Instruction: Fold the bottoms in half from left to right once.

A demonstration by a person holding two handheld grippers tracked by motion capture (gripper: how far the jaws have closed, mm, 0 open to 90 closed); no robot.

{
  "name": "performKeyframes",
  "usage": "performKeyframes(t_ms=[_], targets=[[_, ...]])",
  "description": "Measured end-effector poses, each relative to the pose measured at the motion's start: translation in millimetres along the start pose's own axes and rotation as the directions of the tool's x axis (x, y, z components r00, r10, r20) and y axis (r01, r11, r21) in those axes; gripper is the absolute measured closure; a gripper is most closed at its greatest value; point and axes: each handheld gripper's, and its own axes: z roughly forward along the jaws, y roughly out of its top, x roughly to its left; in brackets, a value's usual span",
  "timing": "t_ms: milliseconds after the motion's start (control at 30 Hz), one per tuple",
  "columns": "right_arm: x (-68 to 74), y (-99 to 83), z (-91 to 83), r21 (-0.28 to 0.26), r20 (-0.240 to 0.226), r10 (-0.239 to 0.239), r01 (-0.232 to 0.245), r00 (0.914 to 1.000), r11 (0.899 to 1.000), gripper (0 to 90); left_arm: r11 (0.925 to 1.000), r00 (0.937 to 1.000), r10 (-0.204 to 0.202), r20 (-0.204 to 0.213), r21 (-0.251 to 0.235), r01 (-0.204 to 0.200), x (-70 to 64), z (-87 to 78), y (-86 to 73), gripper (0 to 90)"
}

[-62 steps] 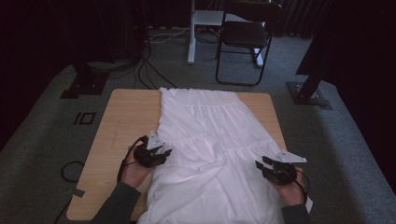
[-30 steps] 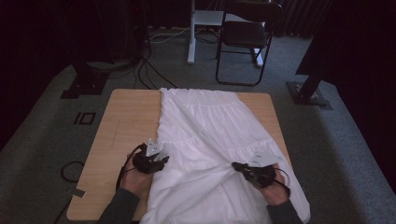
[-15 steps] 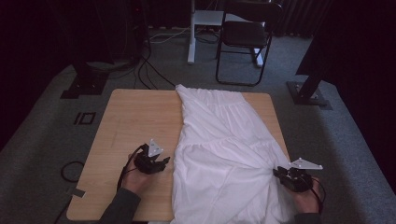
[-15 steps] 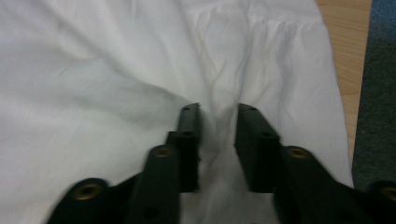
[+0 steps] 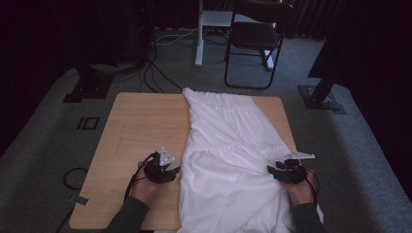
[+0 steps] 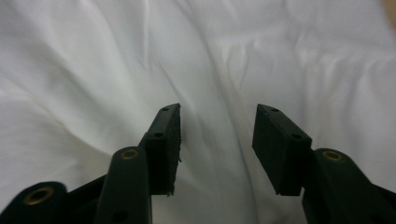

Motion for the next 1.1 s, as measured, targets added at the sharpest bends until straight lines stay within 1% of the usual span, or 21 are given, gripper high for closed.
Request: performKeyframes(t_ms=[67,100,200,233,267,300,333,367,400,433,500,533,567,633,667,700,833,867,933,1000,1100], targets=[[-0.2,-1.2,9.3,0.026,0.000,0.008,-0.008,1.0000,1.000,49.9,1.0000,1.0000,0.001,0.001,-0.001,-0.001,0.0,0.0,0.0,49.1],[2.8,-1.3,10.1,0.033,-0.035,-0.013,0.014,0.9993,0.999,71.9,1.0000,1.0000,-0.005,0.004,-0.002,0.005,0.3,0.7,0.1,49.1],[4.4,-1.1,8.7,0.029,-0.042,-0.030,0.031,0.9987,0.999,78.2,1.0000,1.0000,-0.005,0.008,-0.001,0.005,0.1,1.3,0.2,49.1],[9.7,-0.1,3.7,0.014,-0.042,-0.077,0.078,0.9962,0.997,89.0,1.0000,0.9999,-0.004,0.013,0.000,0.004,-1.0,2.5,0.5,49.1],[16.4,2.9,-8.5,-0.020,-0.015,-0.124,0.123,0.9922,0.992,89.5,1.0000,0.9999,-0.007,0.013,-0.004,0.007,-1.9,3.5,0.6,49.1],[18.9,8.4,-28.5,-0.098,0.046,-0.141,0.145,0.9890,0.985,89.8,1.0000,0.9999,-0.001,0.017,-0.002,0.001,-3.2,4.3,0.9,49.1],[17.7,12.2,-41.5,-0.150,0.084,-0.133,0.144,0.9875,0.978,89.8,1.0000,0.9998,-0.001,0.017,-0.003,0.001,-4.0,4.6,1.1,49.1],[17.7,12.2,-41.5,-0.150,0.084,-0.133,0.144,0.9875,0.978,89.8,1.0000,0.9998,-0.001,0.017,-0.003,0.001,-4.0,4.6,1.1,49.1],[15.1,16.5,-55.0,-0.203,0.137,-0.119,0.145,0.9834,0.968,89.9,1.0000,0.9999,-0.002,0.015,-0.005,0.002,-4.9,4.7,1.4,49.1],[7.4,23.6,-72.5,-0.259,0.228,-0.079,0.138,0.9705,0.956,89.9,1.0000,0.9999,-0.004,0.015,-0.007,0.004,-5.0,4.6,1.6,49.1],[-7.4,28.0,-74.8,-0.231,0.284,-0.043,0.112,0.9579,0.966,89.8,0.9997,0.9997,-0.018,0.019,-0.019,0.018,-5.6,4.4,2.3,48.7],[-15.8,27.3,-69.0,-0.190,0.320,-0.033,0.098,0.9467,0.977,89.8,0.9994,0.9994,-0.027,0.022,-0.023,0.028,-6.2,4.3,2.9,48.3],[-25.1,24.4,-60.5,-0.153,0.329,-0.015,0.069,0.9442,0.986,89.7,0.9985,0.9986,-0.042,0.033,-0.035,0.043,-7.1,4.9,3.6,47.9],[-33.4,19.6,-50.6,-0.121,0.322,0.008,0.033,0.9469,0.992,89.7,0.9967,0.9963,-0.062,0.060,-0.048,0.065,-8.4,6.0,5.2,45.7],[-43.9,7.1,-28.3,-0.045,0.313,0.013,0.001,0.9495,0.999,89.5,0.9950,0.9925,-0.079,0.093,-0.054,0.084,-13.9,9.8,10.3,43.6],[-45.9,1.9,-20.8,-0.025,0.302,0.017,-0.010,0.9530,1.000,89.4,0.9957,0.9919,-0.071,0.106,-0.051,0.077,-18.2,12.7,13.8,41.1],[-47.7,-10.2,-5.5,0.001,0.274,0.038,-0.040,0.9608,0.999,89.3,0.9975,0.9879,-0.051,0.146,-0.041,0.058,-34.4,26.6,24.4,35.5],[-47.5,-11.4,-3.9,0.007,0.272,0.036,-0.039,0.9617,0.999,89.3,0.9973,0.9861,-0.070,0.151,-0.011,0.072,-41.6,39.5,29.1,33.3],[-47.1,-13.2,-2.2,0.015,0.264,0.035,-0.040,0.9640,0.999,89.2,0.9971,0.9858,-0.075,0.150,0.001,0.076,-44.0,44.8,30.4,31.7],[-47.3,-14.7,-0.7,0.021,0.258,0.032,-0.039,0.9657,0.999,89.1,0.9938,0.9796,-0.111,0.167,0.022,0.109,-49.2,56.3,32.4,31.8],[-47.4,-15.8,0.7,0.019,0.254,0.036,-0.042,0.9664,0.999,89.2,0.9952,0.9840,-0.096,0.150,0.029,0.093,-53.0,60.7,33.4,38.0]])
